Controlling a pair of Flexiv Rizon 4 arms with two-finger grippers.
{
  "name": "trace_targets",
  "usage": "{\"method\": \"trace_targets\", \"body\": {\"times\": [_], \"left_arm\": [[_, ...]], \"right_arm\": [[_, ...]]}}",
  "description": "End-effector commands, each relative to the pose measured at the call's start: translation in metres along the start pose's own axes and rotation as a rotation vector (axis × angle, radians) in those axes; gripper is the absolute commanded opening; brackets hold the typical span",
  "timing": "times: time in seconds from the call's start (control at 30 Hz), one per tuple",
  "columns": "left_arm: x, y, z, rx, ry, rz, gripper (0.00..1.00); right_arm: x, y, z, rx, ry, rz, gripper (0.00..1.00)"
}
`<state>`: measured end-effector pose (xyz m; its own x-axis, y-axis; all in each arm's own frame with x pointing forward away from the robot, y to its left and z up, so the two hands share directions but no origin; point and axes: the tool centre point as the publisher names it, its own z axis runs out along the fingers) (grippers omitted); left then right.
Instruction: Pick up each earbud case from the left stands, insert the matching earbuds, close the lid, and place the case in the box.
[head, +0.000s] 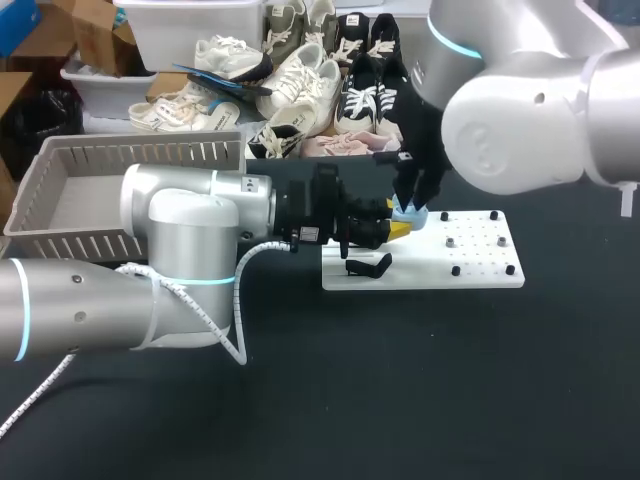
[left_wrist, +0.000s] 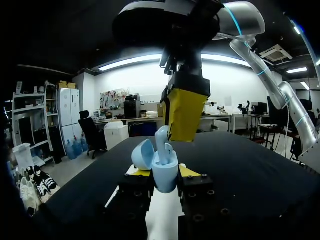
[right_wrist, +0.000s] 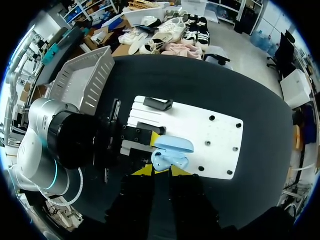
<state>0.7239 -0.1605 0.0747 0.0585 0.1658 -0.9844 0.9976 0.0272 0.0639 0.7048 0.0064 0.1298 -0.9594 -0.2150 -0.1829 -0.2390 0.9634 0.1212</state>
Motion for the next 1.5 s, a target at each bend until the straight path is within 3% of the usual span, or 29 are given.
{"method": "trace_targets", "body": {"times": [0.03, 1.5], "left_arm": [[0.0007, 0.0002, -0.0001, 0.0, -0.002, 0.001, 0.0], [0.0007, 0.0002, -0.0001, 0.0, -0.002, 0.001, 0.0]], "right_arm": [[0.0033, -0.0017, -0.0004, -0.005, -0.015, 0.008, 0.0], [-0.0025, -0.0026, 0.0016, -0.072, -0.057, 0.041, 0.0]]}}
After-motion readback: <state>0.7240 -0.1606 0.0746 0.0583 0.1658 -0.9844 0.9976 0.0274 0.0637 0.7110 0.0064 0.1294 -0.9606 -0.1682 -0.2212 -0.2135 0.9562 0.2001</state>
